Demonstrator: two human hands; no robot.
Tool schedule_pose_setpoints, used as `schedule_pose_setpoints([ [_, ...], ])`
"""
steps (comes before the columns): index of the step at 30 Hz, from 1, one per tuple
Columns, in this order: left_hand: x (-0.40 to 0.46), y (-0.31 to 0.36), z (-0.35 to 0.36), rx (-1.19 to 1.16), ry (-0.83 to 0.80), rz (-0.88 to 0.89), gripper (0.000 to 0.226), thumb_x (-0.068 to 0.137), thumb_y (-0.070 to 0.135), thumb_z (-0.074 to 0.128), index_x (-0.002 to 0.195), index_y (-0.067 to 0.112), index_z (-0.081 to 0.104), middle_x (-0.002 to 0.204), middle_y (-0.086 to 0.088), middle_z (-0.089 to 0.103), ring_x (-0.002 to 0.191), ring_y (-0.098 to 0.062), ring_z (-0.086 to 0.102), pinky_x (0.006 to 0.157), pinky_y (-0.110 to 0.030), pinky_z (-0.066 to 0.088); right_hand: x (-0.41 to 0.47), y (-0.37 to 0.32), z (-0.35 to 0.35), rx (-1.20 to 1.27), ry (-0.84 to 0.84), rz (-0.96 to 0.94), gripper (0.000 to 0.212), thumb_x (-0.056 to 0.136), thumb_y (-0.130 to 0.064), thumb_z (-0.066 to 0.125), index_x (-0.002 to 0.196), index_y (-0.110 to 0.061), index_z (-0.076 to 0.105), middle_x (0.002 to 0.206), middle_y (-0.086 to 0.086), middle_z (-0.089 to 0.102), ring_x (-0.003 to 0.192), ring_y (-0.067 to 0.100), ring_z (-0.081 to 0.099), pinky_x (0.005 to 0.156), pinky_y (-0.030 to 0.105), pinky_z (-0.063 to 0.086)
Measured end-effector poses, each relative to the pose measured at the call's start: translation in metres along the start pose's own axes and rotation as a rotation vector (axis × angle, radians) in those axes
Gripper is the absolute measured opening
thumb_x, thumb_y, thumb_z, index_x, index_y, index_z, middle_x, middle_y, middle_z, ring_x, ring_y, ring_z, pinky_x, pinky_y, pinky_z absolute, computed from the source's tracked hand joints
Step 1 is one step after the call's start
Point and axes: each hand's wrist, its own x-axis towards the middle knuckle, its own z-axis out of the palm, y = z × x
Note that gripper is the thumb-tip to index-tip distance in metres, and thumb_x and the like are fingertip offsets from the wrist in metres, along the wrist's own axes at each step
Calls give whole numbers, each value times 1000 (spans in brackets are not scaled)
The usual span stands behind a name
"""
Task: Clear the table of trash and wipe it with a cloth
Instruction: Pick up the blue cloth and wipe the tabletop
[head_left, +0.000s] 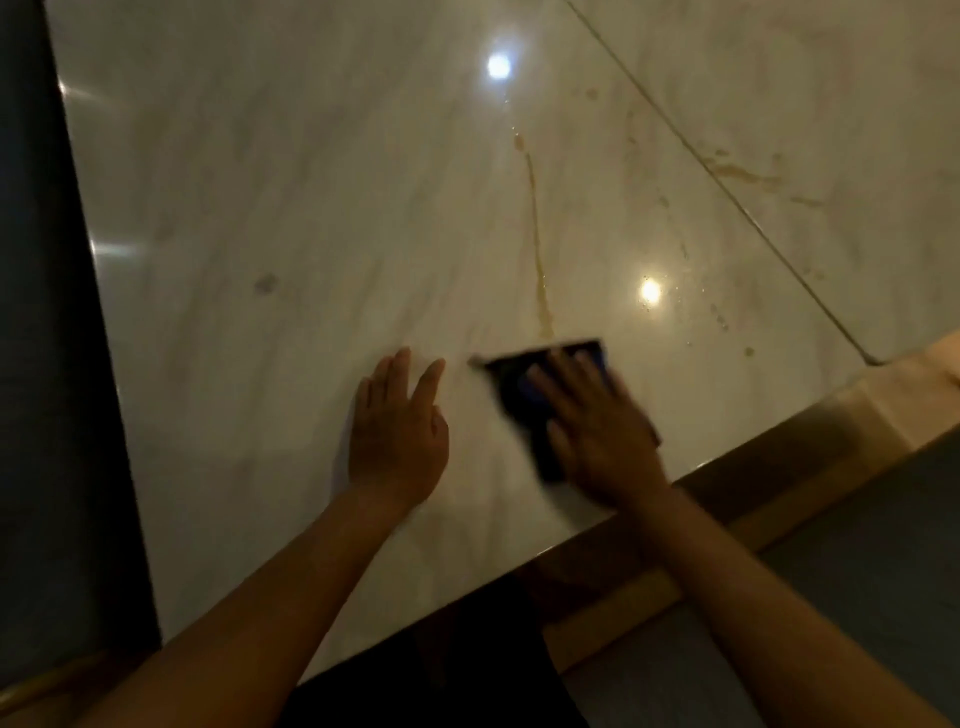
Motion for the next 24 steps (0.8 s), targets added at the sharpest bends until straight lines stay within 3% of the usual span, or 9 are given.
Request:
schedule_pose_setpoints([
  [2,1,4,3,16,8,-27,61,87,28,35,147,21,47,153,-20,39,140,-40,37,115,-54,31,40,52,-10,-8,27,201,60,94,-39,29,153,-24,31,160,11,26,147,35,23,116,53,23],
  [5,1,9,5,3,46,-70,61,85,26,39,145,21,48,153,-18,41,141,-38,37,115,-54,31,77,76,-15,49,30,481,64,94,-41,21,156,-23,20,164,10,13,150,32,11,121,51,10],
  [7,1,10,5,-13,63,-81,61,84,23,44,144,21,50,152,-18,42,140,-38,38,115,-53,31,74,46,-8,31,79,446,65,94,-40,23,155,-20,24,162,13,17,149,34,15,120,53,14],
  [9,0,8,4,-33,59,-81,62,83,21,46,145,20,49,152,-16,42,141,-37,38,116,-53,31,48,-2,-1,56,89,250,64,92,-38,32,153,-19,31,161,14,22,148,35,19,118,55,20],
  [12,-1,-2,3,-79,74,-53,60,89,23,38,148,17,44,154,-15,40,143,-36,35,117,-51,30,-1,-55,4,89,-14,-51,62,96,-37,38,156,-25,23,164,6,13,152,29,7,120,53,13],
  [15,5,-15,3,-49,73,-81,61,92,30,35,151,15,41,157,-18,34,144,-39,30,118,-51,27,32,-30,1,56,-16,-270,59,97,-38,39,154,-27,27,163,4,19,151,28,13,120,49,15],
  [18,14,-22,3,17,66,-101,62,92,36,37,151,18,41,158,-20,32,143,-41,31,116,-53,26,114,17,-1,-8,58,-144,58,94,-38,36,150,-24,38,156,10,35,144,36,30,115,49,24],
  [22,24,-25,4,58,50,-87,63,93,40,37,154,24,35,161,-19,27,145,-40,27,118,-54,22,167,28,-4,35,31,298,64,95,-43,22,156,-25,21,163,9,15,150,32,13,120,52,12],
  [24,29,-27,2,32,34,-107,63,93,39,33,155,26,33,162,-17,25,147,-38,25,119,-53,20,151,-1,0,7,66,219,64,94,-42,28,154,-21,27,162,11,20,149,34,17,118,55,16],
])
